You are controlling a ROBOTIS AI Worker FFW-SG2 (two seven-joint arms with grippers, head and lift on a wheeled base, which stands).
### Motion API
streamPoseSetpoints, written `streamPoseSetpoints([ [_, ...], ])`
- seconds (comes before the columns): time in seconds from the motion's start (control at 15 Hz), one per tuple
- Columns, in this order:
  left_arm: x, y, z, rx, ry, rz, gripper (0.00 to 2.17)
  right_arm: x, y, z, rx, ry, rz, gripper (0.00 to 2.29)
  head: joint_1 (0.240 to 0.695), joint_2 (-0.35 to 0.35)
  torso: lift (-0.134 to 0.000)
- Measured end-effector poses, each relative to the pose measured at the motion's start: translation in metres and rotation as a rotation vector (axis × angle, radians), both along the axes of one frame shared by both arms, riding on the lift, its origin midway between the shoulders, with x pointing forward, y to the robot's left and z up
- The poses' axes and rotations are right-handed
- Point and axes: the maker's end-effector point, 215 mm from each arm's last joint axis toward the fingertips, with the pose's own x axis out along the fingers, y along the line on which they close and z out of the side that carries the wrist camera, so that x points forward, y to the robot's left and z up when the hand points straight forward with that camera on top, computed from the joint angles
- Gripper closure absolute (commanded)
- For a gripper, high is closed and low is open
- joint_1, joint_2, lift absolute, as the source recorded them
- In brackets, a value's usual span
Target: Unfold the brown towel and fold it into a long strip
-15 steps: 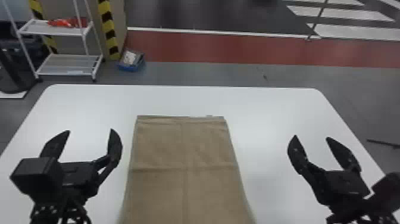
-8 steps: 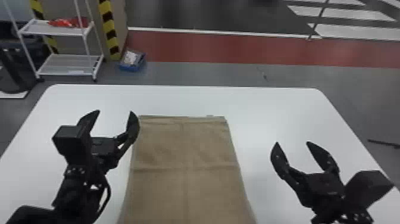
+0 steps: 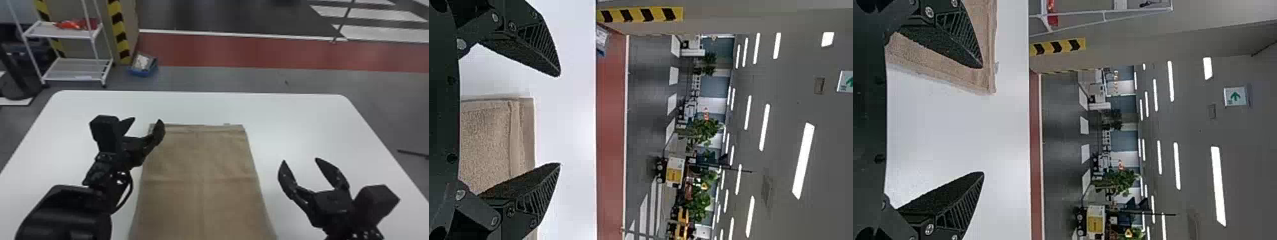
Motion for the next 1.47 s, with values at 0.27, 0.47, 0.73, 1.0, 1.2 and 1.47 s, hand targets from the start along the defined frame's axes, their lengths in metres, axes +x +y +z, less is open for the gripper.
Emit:
streamPoseSetpoints([
  [0.27,0.016,0.000,-0.017,-0.003,0.043,0.004,0.33,0.000,0.005,-0.003,-0.004,0.008,0.015,0.12,0.695,-0.094,-0.114],
  [0.47,0.014,-0.005,-0.038,0.006,0.082,-0.016,0.33,0.001,0.011,-0.003,-0.006,0.009,0.031,0.12,0.695,-0.093,-0.114],
  [0.73,0.017,-0.004,-0.050,0.011,0.104,-0.022,0.51,0.003,0.012,-0.007,-0.003,0.019,0.036,0.12,0.695,-0.090,-0.114],
  [1.0,0.023,-0.004,-0.060,0.017,0.126,-0.020,0.51,0.003,0.015,-0.011,-0.002,0.028,0.042,0.12,0.695,-0.086,-0.114],
  [1.2,0.026,-0.008,-0.069,0.021,0.143,-0.028,0.52,0.004,0.015,-0.010,-0.003,0.026,0.043,0.12,0.695,-0.090,-0.114],
  [1.47,0.025,-0.009,-0.074,0.029,0.148,-0.037,1.00,0.004,0.014,-0.013,-0.002,0.035,0.044,0.12,0.695,-0.092,-0.114],
])
